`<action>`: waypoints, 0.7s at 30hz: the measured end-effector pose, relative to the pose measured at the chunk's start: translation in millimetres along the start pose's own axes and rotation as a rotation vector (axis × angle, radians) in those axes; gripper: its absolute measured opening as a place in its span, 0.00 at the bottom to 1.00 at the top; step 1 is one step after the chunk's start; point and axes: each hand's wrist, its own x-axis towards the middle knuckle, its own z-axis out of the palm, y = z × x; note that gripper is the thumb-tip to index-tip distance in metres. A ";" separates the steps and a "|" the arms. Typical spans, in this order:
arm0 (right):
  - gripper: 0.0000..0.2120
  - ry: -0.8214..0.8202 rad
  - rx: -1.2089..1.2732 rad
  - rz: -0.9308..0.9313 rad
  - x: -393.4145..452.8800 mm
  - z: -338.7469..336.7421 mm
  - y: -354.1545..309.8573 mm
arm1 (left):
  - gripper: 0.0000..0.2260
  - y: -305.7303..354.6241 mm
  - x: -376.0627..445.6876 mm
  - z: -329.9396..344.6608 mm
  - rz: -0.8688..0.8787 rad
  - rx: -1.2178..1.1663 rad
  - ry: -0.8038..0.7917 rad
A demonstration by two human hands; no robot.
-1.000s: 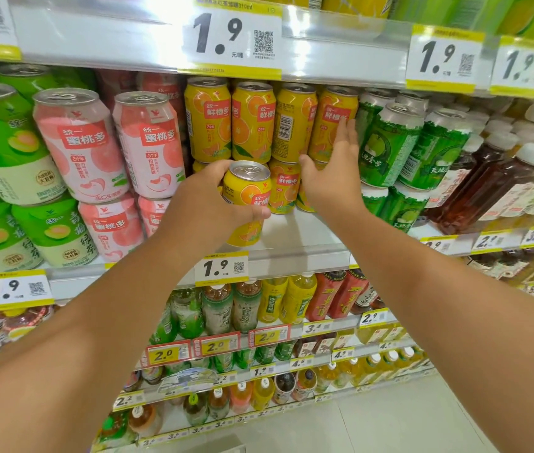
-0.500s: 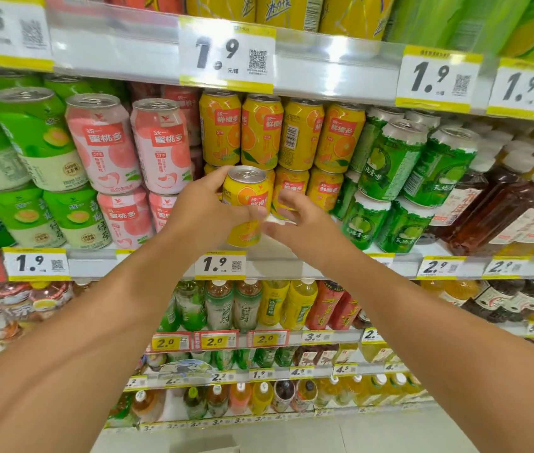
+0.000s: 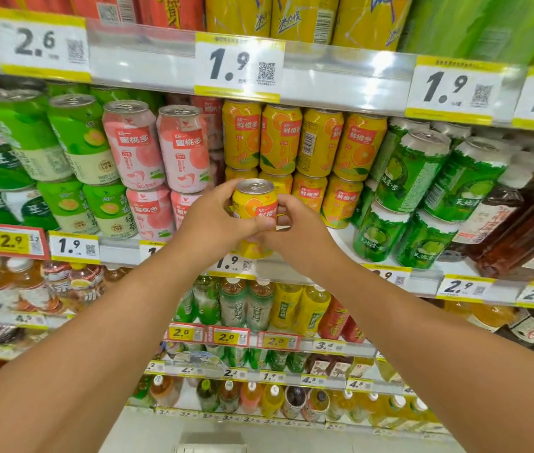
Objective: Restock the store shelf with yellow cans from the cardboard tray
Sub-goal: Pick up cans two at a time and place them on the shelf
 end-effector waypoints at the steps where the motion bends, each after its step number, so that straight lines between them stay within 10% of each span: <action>1: 0.28 -0.002 0.000 0.007 0.7 0.7 1.6 | 0.36 -2.1 -1.8 -1.7 -0.019 -0.002 0.004; 21: 0.22 0.198 0.137 0.078 48.1 56.6 14.1 | 0.32 -47.9 -60.0 -60.2 0.097 0.762 -0.090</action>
